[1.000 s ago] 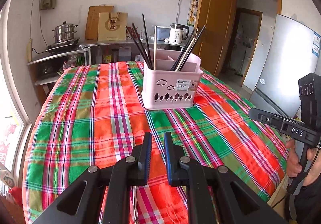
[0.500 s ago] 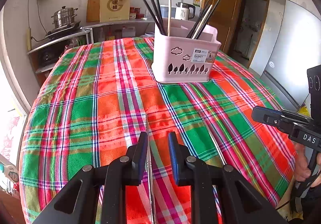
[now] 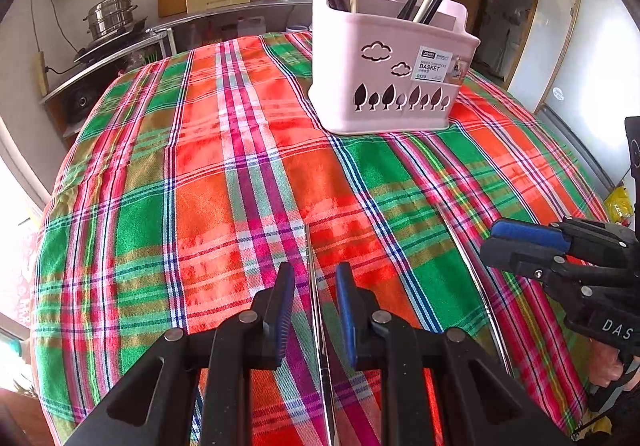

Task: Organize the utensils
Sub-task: 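Grasp a silver chopstick with the left tool while the right tool grasps another, then lift the left tool's silver chopstick over the basket while the right tool carries its own, then lower both silver chopsticks into the basket and open both tools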

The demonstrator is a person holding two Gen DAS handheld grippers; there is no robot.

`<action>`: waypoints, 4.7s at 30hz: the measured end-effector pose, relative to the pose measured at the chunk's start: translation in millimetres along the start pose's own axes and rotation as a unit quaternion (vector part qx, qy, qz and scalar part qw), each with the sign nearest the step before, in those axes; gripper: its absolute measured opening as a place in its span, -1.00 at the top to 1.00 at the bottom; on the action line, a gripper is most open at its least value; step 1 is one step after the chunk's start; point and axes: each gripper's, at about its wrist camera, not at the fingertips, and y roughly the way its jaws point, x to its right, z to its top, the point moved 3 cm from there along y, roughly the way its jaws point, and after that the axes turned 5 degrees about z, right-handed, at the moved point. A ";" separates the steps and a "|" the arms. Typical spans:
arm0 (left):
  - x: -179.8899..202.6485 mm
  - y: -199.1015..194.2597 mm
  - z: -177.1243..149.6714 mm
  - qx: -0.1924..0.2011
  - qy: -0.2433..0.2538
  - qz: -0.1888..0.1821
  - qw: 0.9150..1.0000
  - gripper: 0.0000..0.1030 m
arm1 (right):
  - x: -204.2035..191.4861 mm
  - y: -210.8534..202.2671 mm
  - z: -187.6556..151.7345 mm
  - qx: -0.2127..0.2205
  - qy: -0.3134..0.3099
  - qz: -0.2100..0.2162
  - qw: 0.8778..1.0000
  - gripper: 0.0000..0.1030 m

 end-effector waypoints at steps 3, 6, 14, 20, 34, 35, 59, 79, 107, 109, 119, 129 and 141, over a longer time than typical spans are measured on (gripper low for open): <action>-0.2 7.9 2.6 -0.012 0.004 0.002 1.000 0.60 | 0.3 10.3 4.4 -0.008 0.001 -0.007 1.000 0.52; -0.7 10.8 5.7 -0.011 0.007 -0.001 1.000 0.60 | 2.6 18.8 7.9 -0.015 0.004 -0.018 1.000 0.52; 3.9 14.2 7.3 -0.009 0.029 0.012 0.999 0.61 | -2.2 28.8 11.5 -0.021 -0.015 -0.059 0.998 0.66; 3.3 15.0 9.7 -0.014 0.021 0.020 0.999 0.91 | -0.6 31.2 14.3 -0.026 -0.016 -0.063 0.998 0.86; 2.1 -32.0 41.0 0.041 -0.009 -0.010 0.999 0.93 | -1.2 -18.7 40.7 0.029 -0.023 -0.033 0.999 0.91; 1.4 -38.4 45.5 0.048 -0.010 -0.010 0.999 0.93 | -1.2 -25.0 43.6 0.036 -0.023 -0.031 0.999 0.91; 3.4 -117.1 78.1 0.135 -0.030 -0.027 0.990 0.93 | -8.1 -107.8 76.0 0.140 -0.052 -0.019 0.989 0.92; 10.8 -129.9 82.8 0.139 -0.036 -0.046 0.989 0.93 | -5.0 -129.1 78.0 0.160 -0.064 -0.017 0.985 0.93; 12.7 -163.5 213.1 0.203 -0.038 -0.051 0.977 0.93 | -22.1 -142.6 182.3 0.234 -0.106 -0.004 0.967 0.93; 12.5 -161.1 219.4 0.204 -0.037 -0.052 0.977 0.93 | -21.3 -139.4 188.5 0.236 -0.105 -0.004 0.966 0.93; 14.5 -127.1 239.2 0.195 -0.026 -0.048 0.979 0.93 | -6.7 -116.4 205.4 0.237 -0.096 -0.012 0.967 0.93; 11.0 -95.9 244.3 0.171 -0.026 -0.045 0.984 0.93 | 5.7 -93.5 204.2 0.214 -0.084 -0.019 0.973 0.93; -4.9 -84.4 241.9 0.162 -0.039 -0.044 0.985 0.93 | 5.8 -84.8 202.1 0.202 -0.085 -0.026 0.975 0.93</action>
